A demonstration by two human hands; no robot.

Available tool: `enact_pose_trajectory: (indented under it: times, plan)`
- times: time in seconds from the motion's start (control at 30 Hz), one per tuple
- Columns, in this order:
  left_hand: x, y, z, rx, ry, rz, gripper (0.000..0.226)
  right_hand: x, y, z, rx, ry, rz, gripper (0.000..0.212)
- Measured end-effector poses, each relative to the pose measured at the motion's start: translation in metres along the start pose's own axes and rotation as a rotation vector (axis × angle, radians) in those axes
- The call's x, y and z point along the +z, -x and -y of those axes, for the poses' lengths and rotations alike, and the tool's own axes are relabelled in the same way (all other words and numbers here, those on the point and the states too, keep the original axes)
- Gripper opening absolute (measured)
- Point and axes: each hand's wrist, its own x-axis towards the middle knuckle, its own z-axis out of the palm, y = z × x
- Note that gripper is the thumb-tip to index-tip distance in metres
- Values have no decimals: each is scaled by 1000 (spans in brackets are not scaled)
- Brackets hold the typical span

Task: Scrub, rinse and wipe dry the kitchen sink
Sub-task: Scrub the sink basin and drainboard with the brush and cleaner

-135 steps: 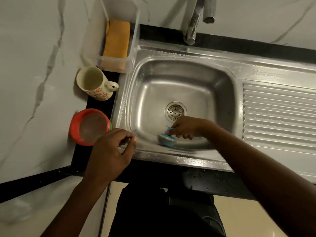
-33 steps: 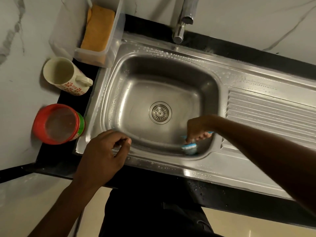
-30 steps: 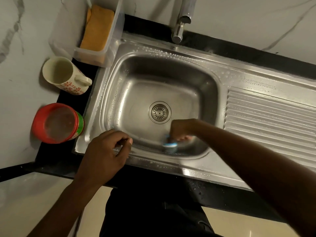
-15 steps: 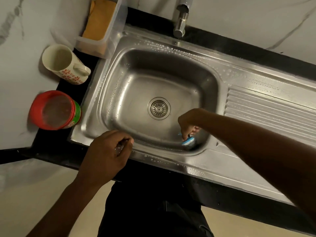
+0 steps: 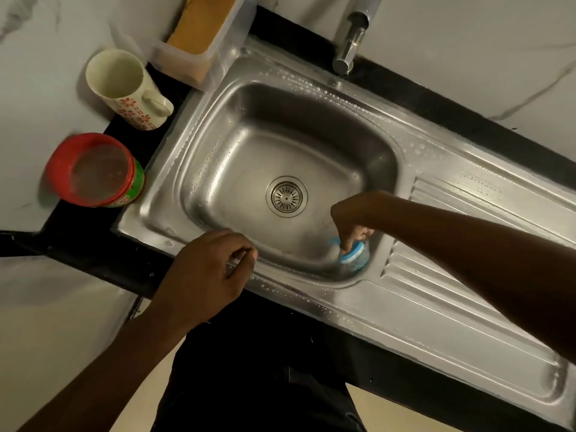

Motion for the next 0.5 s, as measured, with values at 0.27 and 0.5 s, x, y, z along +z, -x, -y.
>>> enact_pose_trajectory:
  times: [0.27, 0.5]
  plan:
    - [0, -3, 0, 11, -32, -49, 13, 2, -24, 8, 120, 190, -346, 26]
    - [-1, 1, 3, 17, -31, -23, 14, 16, -30, 21, -9, 11, -34, 31]
